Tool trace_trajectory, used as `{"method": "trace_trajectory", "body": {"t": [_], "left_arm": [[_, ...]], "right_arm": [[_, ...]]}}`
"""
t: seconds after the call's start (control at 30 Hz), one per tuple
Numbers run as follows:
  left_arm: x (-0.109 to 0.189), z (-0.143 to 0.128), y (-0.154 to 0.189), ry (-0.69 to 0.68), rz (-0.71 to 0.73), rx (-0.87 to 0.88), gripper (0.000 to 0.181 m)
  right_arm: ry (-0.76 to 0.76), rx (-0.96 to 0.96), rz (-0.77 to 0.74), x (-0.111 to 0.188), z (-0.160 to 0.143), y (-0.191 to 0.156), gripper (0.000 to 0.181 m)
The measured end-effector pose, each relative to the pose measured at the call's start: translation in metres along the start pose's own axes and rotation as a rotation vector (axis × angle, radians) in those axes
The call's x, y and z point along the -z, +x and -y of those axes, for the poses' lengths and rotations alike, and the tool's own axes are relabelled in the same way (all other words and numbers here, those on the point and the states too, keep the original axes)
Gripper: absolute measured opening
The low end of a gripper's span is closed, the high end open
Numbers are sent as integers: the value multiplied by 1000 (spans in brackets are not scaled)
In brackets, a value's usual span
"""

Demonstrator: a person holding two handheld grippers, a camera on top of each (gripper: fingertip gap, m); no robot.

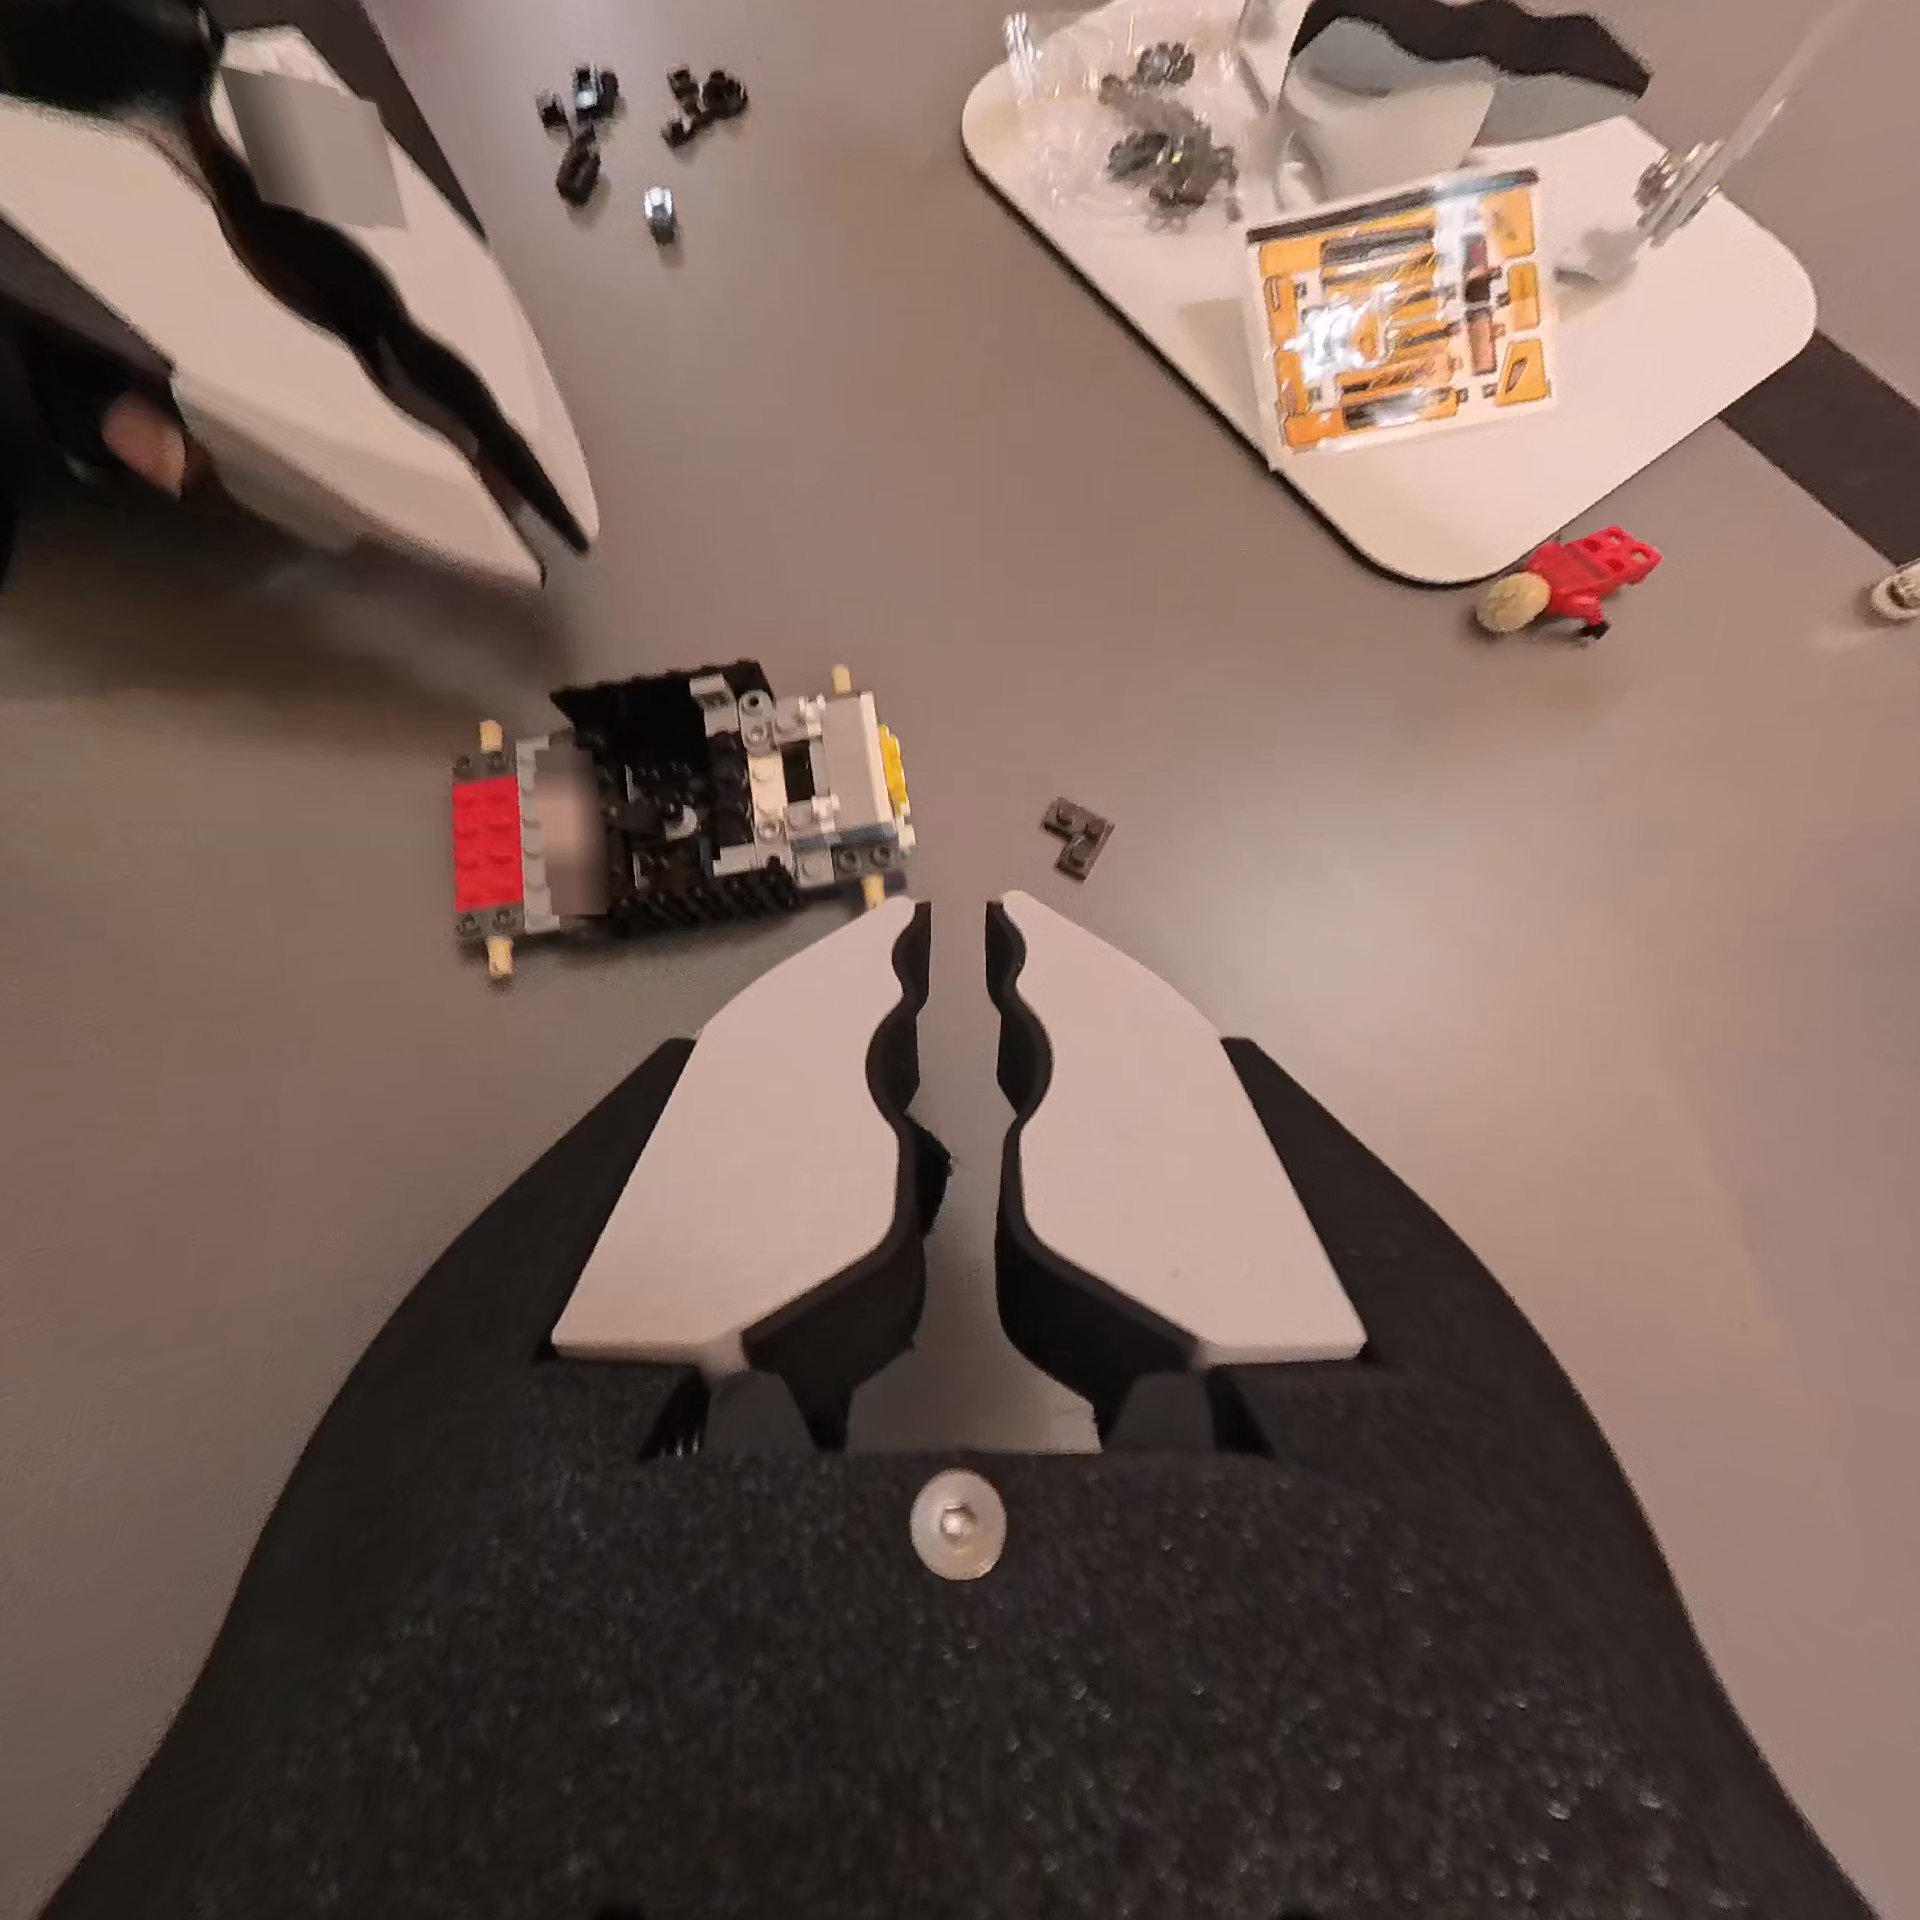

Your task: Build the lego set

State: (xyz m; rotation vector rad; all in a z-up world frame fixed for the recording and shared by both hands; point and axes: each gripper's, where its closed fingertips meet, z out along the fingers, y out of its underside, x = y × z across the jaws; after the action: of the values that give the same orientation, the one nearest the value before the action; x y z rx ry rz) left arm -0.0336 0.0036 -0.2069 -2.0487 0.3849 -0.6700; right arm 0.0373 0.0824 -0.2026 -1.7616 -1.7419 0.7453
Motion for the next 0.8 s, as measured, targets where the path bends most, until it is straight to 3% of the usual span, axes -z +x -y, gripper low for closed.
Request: {"method": "trace_trajectory", "body": {"t": [0.2,0.43,0.6,0.8], "left_arm": [[17,18,-22,119,97,26,9],[24,19,-35,137,123,58,8],[19,14,-31,113,108,49,8],[16,13,-23,97,76,29,8]], "right_arm": [[8,-7,10,-2,-17,-1,10],[95,91,84,3,-1,-23,8],[15,191,156,-6,2,-47,2],[-230,341,190,-22,4,-55,0]]}}
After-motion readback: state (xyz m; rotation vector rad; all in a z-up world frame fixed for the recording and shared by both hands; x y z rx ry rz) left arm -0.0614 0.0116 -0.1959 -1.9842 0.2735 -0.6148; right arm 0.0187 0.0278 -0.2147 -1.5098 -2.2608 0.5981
